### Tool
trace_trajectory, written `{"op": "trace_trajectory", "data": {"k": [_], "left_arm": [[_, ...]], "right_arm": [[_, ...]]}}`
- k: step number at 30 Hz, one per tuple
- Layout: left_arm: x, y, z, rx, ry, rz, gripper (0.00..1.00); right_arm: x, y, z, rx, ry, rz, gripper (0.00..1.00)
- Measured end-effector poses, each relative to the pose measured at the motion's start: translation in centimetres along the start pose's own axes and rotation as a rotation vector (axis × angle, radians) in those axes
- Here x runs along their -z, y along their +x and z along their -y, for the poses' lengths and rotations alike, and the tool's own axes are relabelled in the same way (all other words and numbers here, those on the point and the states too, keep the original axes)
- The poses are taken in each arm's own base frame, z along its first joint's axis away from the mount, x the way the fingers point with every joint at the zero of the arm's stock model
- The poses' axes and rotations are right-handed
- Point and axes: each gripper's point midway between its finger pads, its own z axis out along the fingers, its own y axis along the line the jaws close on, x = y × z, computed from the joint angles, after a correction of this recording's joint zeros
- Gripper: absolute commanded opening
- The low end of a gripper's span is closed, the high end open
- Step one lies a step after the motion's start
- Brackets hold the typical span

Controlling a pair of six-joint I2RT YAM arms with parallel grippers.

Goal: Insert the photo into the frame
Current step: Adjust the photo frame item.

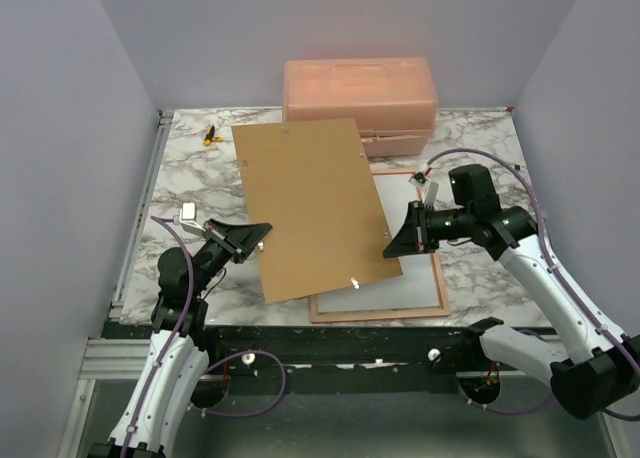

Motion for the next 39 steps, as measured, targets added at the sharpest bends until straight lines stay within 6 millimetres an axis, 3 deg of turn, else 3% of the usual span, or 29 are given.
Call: {"op": "trace_trajectory", "data": {"k": [6, 12, 17, 22, 28, 39], "left_arm": [[-0.5, -0.3, -0.3, 0.009, -0.016, 0.001, 0.00], [-0.6, -0.3, -0.2, 0.009, -0.012, -0.004, 0.00], [-0.6, -0.2, 0.0, 0.004, -0.004, -0.012, 0.00], [-0.5, -0.2, 0.1, -0.008, 0.000, -0.014, 0.00], [-0.5, -0.3, 0.1, -0.014, 0.002, -0.007, 0.00], [-0.5, -0.3, 0.1, -0.020, 0.003, -0.007, 0.00]], "right_arm": [[-2.2, 3.8, -0.8, 0.043, 0.019, -0.124, 0.01], [-4.9, 8.2, -0.3, 0.073, 0.086, -0.284, 0.00], [-6.8, 10.1, 1.0, 0.102, 0.185, -0.358, 0.00], [-8.2, 9.8, 1.6, 0.113, 0.264, -0.362, 0.01], [-9.3, 7.8, -1.1, 0.154, 0.222, -0.281, 0.01], [-12.0, 7.6, -4.7, 0.181, 0.096, -0.230, 0.01]]}}
